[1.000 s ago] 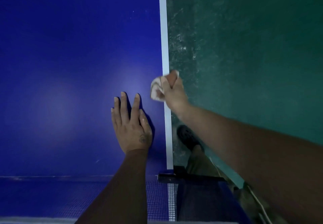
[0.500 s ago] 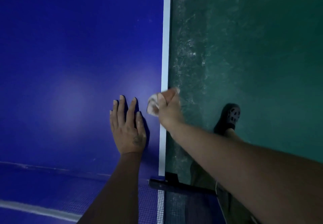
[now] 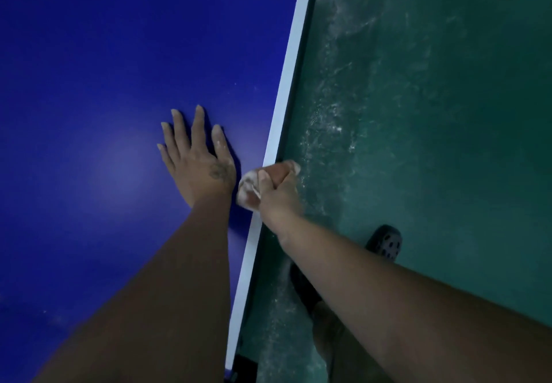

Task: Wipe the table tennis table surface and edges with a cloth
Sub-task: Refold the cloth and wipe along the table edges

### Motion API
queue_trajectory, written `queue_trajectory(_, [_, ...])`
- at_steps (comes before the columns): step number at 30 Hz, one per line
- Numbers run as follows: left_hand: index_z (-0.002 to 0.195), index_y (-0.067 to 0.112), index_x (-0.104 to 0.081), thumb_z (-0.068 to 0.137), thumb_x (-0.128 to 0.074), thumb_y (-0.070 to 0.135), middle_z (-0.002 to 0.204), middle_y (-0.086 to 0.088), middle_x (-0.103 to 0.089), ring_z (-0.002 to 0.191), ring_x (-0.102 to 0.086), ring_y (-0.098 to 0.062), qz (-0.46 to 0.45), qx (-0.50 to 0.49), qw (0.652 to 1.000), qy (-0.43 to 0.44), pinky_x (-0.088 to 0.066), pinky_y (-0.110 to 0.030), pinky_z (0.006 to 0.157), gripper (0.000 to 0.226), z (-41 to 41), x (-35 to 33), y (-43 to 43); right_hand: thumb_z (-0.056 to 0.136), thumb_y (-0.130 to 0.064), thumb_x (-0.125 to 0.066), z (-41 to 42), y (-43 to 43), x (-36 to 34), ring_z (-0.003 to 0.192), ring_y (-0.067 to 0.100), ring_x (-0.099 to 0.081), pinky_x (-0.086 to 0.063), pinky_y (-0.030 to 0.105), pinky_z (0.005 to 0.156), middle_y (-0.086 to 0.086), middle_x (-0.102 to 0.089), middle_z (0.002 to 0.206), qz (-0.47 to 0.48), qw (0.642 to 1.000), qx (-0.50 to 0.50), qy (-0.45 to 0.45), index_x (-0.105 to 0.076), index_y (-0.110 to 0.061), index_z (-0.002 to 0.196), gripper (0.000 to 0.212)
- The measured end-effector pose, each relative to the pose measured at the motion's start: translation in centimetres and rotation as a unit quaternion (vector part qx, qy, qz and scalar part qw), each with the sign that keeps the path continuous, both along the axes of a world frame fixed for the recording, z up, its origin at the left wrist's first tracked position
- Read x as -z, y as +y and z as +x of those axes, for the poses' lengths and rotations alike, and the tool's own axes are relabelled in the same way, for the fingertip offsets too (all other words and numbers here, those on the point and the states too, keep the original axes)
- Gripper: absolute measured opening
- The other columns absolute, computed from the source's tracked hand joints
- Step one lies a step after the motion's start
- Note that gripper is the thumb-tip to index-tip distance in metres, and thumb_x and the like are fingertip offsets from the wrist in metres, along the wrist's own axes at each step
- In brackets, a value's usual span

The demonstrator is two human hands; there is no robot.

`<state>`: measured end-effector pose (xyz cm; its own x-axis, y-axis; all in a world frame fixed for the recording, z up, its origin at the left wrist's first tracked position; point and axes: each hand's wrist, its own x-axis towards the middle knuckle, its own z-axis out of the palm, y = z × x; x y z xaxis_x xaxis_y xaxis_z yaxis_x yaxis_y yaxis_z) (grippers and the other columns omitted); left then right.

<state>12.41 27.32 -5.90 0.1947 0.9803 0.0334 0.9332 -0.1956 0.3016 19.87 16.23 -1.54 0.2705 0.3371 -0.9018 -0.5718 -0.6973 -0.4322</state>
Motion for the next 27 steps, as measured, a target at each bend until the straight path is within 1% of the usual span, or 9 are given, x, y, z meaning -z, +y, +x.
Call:
queue_trajectory(3, [0.169,0.038,-0.038,0.115,-0.035,0.058,0.183,0.000,-0.019,0.170,-0.009,-0.023,0.005,-0.005,1.000,0.010,-0.002,-0.046,0.138,0.058,0.1,0.1,-0.1,0.113,-0.040,-0.052,1.5,2.8,0.2,0.119,0.017,-0.065,-0.040,0.031,0.104,-0.001,-0.060,0.143,-0.011,0.999,0.050,-0.004,-0.010,-0.022,0.170,0.073])
queue_trajectory(7, [0.169,0.036,-0.039,0.115,-0.039,0.056,0.182,-0.001,-0.021,0.170,-0.011,-0.024,0.003,-0.013,1.000,0.022,-0.005,-0.047,0.138,0.058,0.5,-0.2,-0.2,0.114,-0.032,-0.052,6.4,7.2,0.2,0.097,0.004,-0.071,-0.047,0.014,0.090,0.011,-0.066,0.132,0.008,0.996,0.080,-0.048,-0.026,-0.016,0.162,0.058])
queue_trajectory(10, [0.169,0.035,-0.040,0.115,-0.040,0.054,0.182,-0.002,-0.022,0.170,-0.013,-0.025,0.005,-0.016,0.999,0.030,-0.007,-0.048,0.137,0.058,0.6,-0.4,-0.2,0.114,-0.036,-0.051,11.0,10.8,0.4,0.134,0.028,-0.059,-0.043,0.040,0.116,0.016,-0.051,0.156,-0.013,0.997,0.051,-0.062,-0.025,-0.008,0.166,0.065])
queue_trajectory(12, [0.168,0.034,-0.041,0.114,-0.041,0.053,0.182,-0.003,-0.023,0.170,-0.014,-0.025,0.007,-0.015,0.999,0.031,-0.007,-0.048,0.137,0.057,0.7,-0.3,0.0,0.114,-0.036,-0.050,12.5,12.0,0.9,0.146,0.037,-0.049,-0.039,0.047,0.121,0.017,-0.043,0.164,0.007,0.996,0.030,-0.089,-0.021,-0.006,0.168,0.068])
queue_trajectory(14, [0.168,0.033,-0.043,0.114,-0.041,0.054,0.181,-0.003,-0.024,0.169,-0.015,-0.027,0.010,-0.016,0.999,0.030,-0.008,-0.049,0.137,0.058,0.7,-0.3,0.0,0.113,-0.043,-0.050,11.8,10.8,1.1,0.146,0.037,-0.050,-0.041,0.048,0.119,0.014,-0.043,0.165,0.026,0.991,0.019,-0.131,-0.014,-0.012,0.170,0.075])
queue_trajectory(16, [0.167,0.032,-0.045,0.113,-0.041,0.054,0.181,-0.004,-0.026,0.169,-0.017,-0.028,0.016,-0.011,0.999,0.026,-0.010,-0.050,0.137,0.058,0.6,-0.2,0.1,0.111,-0.047,-0.053,9.0,7.9,0.9,0.142,0.031,-0.054,-0.042,0.038,0.108,0.009,-0.045,0.163,0.049,0.982,-0.002,-0.181,-0.017,-0.018,0.169,0.074])
queue_trajectory(19, [0.166,0.032,-0.046,0.114,-0.041,0.053,0.180,-0.005,-0.027,0.169,-0.018,-0.029,0.027,-0.005,0.999,0.022,-0.012,-0.052,0.137,0.057,0.6,0.0,0.3,0.109,-0.049,-0.054,4.5,4.4,0.6,0.137,0.027,-0.058,-0.040,0.032,0.097,0.005,-0.043,0.163,0.049,0.981,-0.025,-0.186,-0.017,-0.020,0.167,0.075])
queue_trajectory(22, [0.166,0.031,-0.047,0.114,-0.043,0.050,0.180,-0.006,-0.028,0.168,-0.020,-0.030,0.038,-0.005,0.999,0.024,-0.013,-0.052,0.136,0.056,0.4,0.2,0.2,0.108,-0.056,-0.051,4.0,4.5,1.0,0.136,0.039,-0.059,-0.047,0.044,0.104,0.007,-0.034,0.171,0.003,0.983,-0.049,-0.179,-0.010,-0.018,0.170,0.083])
queue_trajectory(27, [0.165,0.030,-0.049,0.114,-0.046,0.046,0.179,-0.006,-0.031,0.167,-0.023,-0.031,0.057,0.004,0.998,0.021,-0.016,-0.054,0.136,0.053,0.1,0.7,0.4,0.111,-0.051,-0.050,11.8,11.1,2.1,0.134,0.038,-0.062,-0.047,0.051,0.113,0.011,-0.055,0.157,0.026,0.981,0.010,-0.194,-0.017,-0.020,0.168,0.073])
